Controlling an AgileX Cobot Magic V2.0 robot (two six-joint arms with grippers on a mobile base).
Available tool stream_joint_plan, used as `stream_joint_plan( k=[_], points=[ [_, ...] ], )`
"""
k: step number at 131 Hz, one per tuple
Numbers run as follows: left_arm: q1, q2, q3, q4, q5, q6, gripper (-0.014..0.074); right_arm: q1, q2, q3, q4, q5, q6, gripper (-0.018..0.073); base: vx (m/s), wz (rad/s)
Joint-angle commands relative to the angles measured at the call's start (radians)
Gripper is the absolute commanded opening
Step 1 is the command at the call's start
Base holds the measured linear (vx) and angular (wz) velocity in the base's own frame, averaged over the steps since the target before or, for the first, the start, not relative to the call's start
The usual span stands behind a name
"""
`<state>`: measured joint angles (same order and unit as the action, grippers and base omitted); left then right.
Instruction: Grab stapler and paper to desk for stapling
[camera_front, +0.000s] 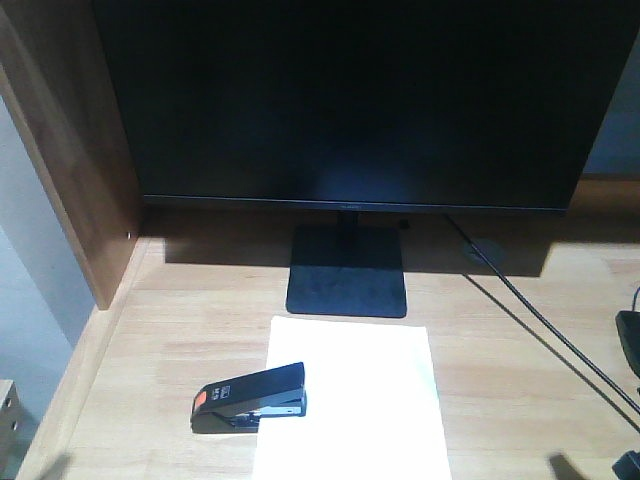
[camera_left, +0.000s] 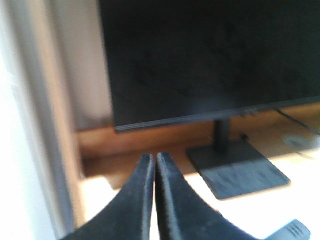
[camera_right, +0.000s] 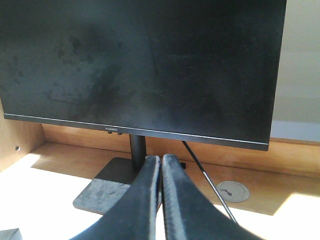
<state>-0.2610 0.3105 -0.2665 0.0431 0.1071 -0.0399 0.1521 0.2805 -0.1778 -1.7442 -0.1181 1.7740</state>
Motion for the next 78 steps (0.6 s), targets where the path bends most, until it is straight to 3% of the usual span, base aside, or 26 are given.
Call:
stream_joint_plan(
  k=[1,39,78],
  points=[
    [0.041,-0.047,-0.021,-0.023,-0.016,0.002,-0.0006,-0.002,0.009,-0.028,-0.025,0.027,0.0,-0.0006,0.0,0.0],
    [0.158,-0.261,0.149,-0.074,-0.002,0.007,-0.0006,-0.002,0.009,-0.028,-0.025,0.027,0.0,-0.0006,0.0,0.0],
    [0.203,-0.34,0.304,-0.119,-0.06,0.006,-0.0006,-0.002,0.009,-0.028,-0.025,0.026,0.0,-0.0006,0.0,0.0]
  ],
)
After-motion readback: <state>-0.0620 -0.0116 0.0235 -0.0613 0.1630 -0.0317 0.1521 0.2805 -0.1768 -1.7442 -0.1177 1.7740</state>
